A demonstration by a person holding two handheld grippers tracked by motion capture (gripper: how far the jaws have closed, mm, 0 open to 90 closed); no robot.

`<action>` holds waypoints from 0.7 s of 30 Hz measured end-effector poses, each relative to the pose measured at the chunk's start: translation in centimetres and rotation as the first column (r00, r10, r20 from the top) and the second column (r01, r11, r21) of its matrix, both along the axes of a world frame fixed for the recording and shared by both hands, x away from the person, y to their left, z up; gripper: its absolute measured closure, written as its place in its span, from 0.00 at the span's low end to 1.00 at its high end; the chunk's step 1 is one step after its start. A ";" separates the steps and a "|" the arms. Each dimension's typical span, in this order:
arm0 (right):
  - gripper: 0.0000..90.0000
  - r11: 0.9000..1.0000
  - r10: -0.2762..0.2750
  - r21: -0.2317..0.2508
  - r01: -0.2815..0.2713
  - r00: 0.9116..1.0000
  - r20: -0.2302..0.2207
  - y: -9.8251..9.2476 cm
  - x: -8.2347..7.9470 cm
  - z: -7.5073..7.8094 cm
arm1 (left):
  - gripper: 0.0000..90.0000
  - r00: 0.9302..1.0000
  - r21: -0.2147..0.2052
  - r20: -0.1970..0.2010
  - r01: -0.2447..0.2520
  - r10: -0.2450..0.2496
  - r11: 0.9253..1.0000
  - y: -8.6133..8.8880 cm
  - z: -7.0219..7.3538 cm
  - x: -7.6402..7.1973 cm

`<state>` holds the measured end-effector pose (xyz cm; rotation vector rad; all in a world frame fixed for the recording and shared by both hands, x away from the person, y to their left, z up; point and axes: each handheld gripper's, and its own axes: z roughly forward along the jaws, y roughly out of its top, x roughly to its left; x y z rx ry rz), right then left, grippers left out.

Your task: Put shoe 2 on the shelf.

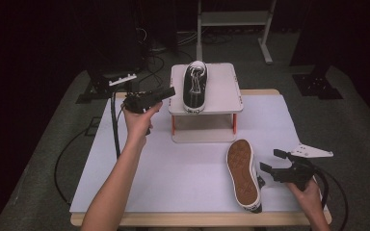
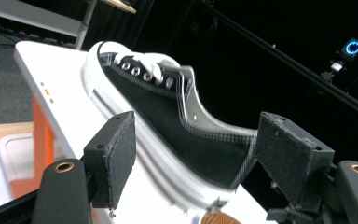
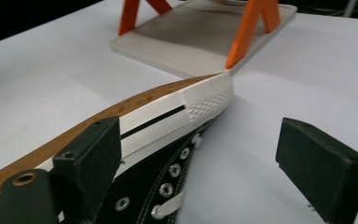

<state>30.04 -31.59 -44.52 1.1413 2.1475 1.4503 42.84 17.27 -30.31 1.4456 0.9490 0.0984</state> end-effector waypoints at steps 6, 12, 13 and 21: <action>0.16 0.999 0.024 0.027 -0.023 1.000 -0.017 -0.1 -0.3 -0.5 | 0.31 1.000 0.008 0.014 0.020 -0.020 1.000 0.7 -1.3 -1.9; 0.23 0.997 0.044 0.058 -0.043 0.999 -0.022 -0.4 -0.3 -0.7 | 0.30 0.999 0.014 0.024 0.031 -0.031 0.999 1.2 -2.3 -3.8; 0.24 0.997 0.050 0.058 -0.048 0.998 -0.026 -0.4 -0.3 -0.7 | 0.30 0.999 0.026 0.028 0.029 -0.030 0.999 1.3 -2.5 -4.1; 0.54 0.990 0.123 0.061 -0.124 0.992 0.026 0.3 -1.2 0.0 | 0.29 0.999 0.038 0.033 0.022 -0.024 0.999 2.5 -4.3 -6.2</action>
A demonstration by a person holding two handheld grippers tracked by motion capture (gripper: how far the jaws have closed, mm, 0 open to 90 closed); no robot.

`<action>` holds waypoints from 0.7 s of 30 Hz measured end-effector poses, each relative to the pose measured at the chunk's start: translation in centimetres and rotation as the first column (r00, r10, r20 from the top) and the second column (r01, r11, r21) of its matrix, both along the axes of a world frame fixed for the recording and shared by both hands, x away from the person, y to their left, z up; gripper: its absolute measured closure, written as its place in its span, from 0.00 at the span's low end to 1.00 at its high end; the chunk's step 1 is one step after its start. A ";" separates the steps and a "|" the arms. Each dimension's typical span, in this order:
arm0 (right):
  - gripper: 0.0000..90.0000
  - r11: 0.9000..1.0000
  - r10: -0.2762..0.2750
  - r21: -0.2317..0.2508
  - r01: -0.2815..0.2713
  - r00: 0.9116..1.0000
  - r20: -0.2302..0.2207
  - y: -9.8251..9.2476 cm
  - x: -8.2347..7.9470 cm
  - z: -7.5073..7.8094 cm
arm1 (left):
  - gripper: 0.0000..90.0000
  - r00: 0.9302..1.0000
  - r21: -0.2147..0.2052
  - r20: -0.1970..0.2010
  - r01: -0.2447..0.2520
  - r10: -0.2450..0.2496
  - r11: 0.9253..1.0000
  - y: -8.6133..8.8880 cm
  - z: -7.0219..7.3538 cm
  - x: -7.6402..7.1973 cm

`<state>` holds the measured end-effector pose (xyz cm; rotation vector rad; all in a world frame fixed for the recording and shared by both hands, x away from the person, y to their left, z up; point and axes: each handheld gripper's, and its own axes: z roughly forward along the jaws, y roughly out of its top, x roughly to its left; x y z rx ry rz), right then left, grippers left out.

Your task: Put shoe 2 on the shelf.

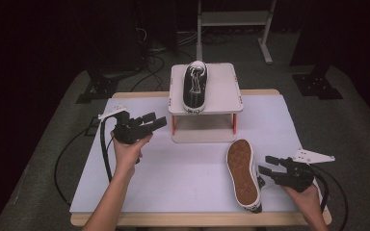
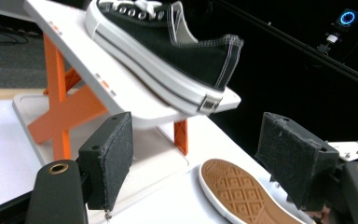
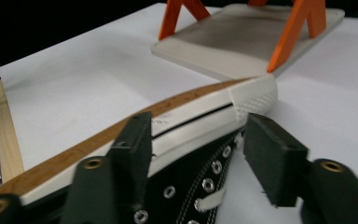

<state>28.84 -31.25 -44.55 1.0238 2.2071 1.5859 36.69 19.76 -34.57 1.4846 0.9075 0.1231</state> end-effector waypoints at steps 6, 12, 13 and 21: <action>0.68 0.998 0.066 0.007 -0.066 0.997 0.028 1.4 0.1 1.1 | 0.26 1.000 -0.002 -0.017 -0.005 0.005 1.000 1.0 -2.2 -0.8; 0.78 0.994 0.096 -0.047 -0.095 0.995 0.022 3.3 1.1 1.5 | 0.25 1.000 -0.006 -0.023 -0.016 0.016 1.000 2.1 -4.2 -1.6; 0.81 0.994 0.099 -0.052 -0.099 0.995 0.014 3.6 1.2 1.5 | 0.25 1.000 0.003 -0.020 -0.019 0.019 1.000 2.2 -4.4 -1.7; 0.89 0.990 0.090 -0.106 -0.089 0.996 0.003 4.7 1.7 0.9 | 0.24 1.000 0.021 0.003 -0.030 0.030 0.999 3.1 -5.8 -2.8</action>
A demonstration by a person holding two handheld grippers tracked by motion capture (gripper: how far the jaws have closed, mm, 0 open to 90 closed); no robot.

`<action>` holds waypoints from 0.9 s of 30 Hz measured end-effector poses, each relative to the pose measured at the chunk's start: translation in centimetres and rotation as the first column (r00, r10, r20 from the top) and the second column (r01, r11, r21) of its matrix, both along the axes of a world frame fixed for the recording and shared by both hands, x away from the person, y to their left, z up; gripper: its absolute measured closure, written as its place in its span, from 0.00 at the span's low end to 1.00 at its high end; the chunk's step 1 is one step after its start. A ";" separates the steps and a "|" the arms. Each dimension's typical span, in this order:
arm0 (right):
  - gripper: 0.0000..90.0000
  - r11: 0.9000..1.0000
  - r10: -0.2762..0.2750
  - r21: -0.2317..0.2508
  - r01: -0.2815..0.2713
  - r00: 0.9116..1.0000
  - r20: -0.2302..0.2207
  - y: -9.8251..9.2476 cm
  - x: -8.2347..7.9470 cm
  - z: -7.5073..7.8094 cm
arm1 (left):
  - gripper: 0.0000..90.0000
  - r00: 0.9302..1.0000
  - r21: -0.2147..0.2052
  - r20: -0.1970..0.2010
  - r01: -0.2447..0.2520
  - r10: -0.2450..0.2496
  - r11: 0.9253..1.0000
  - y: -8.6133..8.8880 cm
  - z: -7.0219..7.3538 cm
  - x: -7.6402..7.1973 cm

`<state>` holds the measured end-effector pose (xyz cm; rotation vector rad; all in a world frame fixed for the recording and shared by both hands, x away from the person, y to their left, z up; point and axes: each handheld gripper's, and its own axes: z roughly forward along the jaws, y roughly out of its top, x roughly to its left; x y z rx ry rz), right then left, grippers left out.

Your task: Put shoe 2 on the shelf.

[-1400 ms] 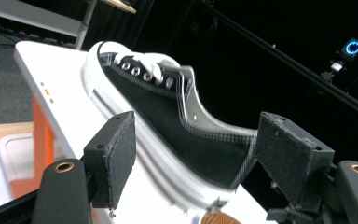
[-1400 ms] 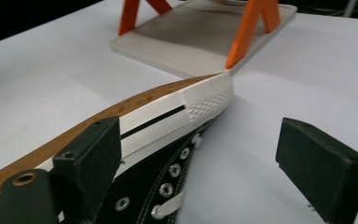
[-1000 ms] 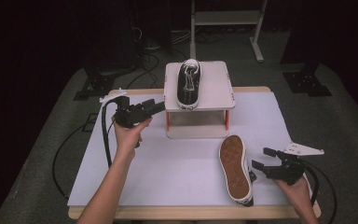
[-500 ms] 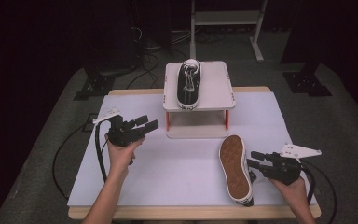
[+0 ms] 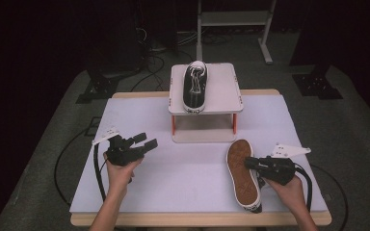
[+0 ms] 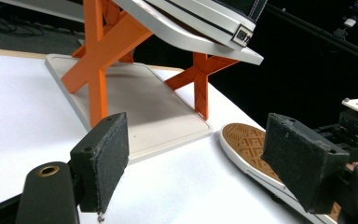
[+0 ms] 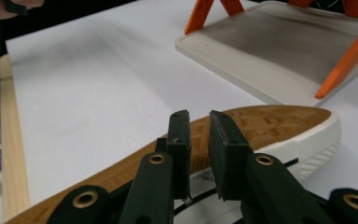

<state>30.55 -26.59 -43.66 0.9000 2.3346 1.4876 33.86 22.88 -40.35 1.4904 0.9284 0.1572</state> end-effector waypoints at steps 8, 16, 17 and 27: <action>0.92 0.999 -0.016 -0.030 0.017 0.999 0.028 -0.3 -0.2 -0.1 | 0.21 0.998 0.010 0.016 -0.058 0.058 0.998 0.9 -1.8 -0.6; 0.93 0.999 -0.040 -0.031 0.041 0.998 0.040 -0.9 -0.5 -0.3 | 0.18 0.993 0.083 0.026 -0.116 0.115 0.990 1.7 -2.9 -0.8; 0.94 0.998 -0.049 -0.025 0.050 0.998 0.043 -1.2 -0.6 -0.4 | 0.17 0.992 0.097 0.028 -0.128 0.126 0.987 1.9 -3.0 -0.8; 0.94 0.995 -0.097 -0.019 0.098 0.995 0.026 -3.2 -1.0 -0.8 | 0.12 0.986 0.153 0.029 -0.166 0.164 0.974 2.6 -3.6 -0.9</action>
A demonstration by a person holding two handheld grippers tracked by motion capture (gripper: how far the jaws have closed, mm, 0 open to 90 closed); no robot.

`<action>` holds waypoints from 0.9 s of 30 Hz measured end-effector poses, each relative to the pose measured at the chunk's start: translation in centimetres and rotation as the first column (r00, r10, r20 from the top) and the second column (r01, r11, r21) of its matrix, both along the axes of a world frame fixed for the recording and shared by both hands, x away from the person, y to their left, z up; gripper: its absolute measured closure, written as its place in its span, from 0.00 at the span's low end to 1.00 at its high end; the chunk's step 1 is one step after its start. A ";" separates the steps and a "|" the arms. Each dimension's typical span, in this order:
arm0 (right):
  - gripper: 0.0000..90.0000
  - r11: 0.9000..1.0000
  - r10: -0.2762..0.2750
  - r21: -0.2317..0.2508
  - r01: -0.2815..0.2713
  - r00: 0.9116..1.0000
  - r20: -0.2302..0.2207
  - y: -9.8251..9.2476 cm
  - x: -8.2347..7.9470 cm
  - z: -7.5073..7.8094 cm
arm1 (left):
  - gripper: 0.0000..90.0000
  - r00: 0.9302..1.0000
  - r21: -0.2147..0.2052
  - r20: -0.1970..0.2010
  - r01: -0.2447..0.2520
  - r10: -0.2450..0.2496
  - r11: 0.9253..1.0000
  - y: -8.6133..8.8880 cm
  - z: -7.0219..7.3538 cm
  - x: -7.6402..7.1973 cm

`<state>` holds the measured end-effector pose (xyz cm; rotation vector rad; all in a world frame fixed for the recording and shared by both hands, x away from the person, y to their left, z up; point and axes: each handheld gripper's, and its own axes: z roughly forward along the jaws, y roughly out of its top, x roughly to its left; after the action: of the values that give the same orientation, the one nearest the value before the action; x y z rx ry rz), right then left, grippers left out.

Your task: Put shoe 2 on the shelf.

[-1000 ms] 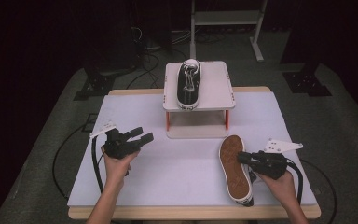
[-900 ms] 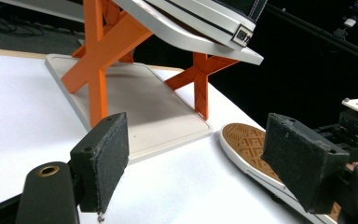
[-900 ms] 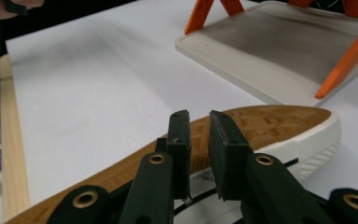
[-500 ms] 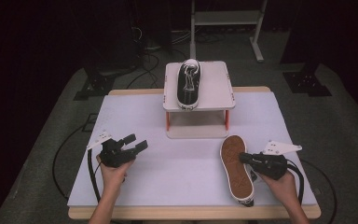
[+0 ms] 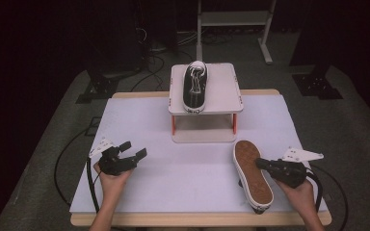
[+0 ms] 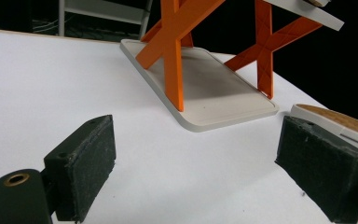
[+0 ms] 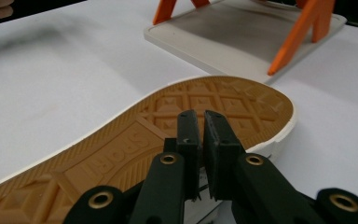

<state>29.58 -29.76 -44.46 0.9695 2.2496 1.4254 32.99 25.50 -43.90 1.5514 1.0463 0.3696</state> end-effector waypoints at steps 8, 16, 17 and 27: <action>0.94 0.999 -0.047 0.010 0.047 0.999 -0.012 -1.8 -0.3 -0.4 | 0.12 1.000 0.007 0.011 0.017 -0.017 1.000 -0.1 0.0 -0.1; 0.93 0.993 -0.122 -0.014 0.121 0.989 -0.079 -4.5 -0.8 -1.9 | 0.12 1.000 0.003 0.007 0.028 -0.028 1.000 -0.3 -0.2 -0.1; 0.93 0.990 -0.138 -0.013 0.137 0.987 -0.085 -4.9 -0.9 -2.2 | 0.12 1.000 0.003 0.006 0.027 -0.027 1.000 -0.4 -0.2 -0.1; 0.90 0.964 -0.241 0.105 0.246 0.969 -0.059 -8.7 -2.9 -0.5 | 0.12 0.999 0.005 0.009 0.036 -0.036 0.999 -0.6 -0.1 -0.1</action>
<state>26.67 -38.43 -44.92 1.2779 2.0146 1.4431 32.88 24.85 -44.04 1.5694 1.0093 0.3540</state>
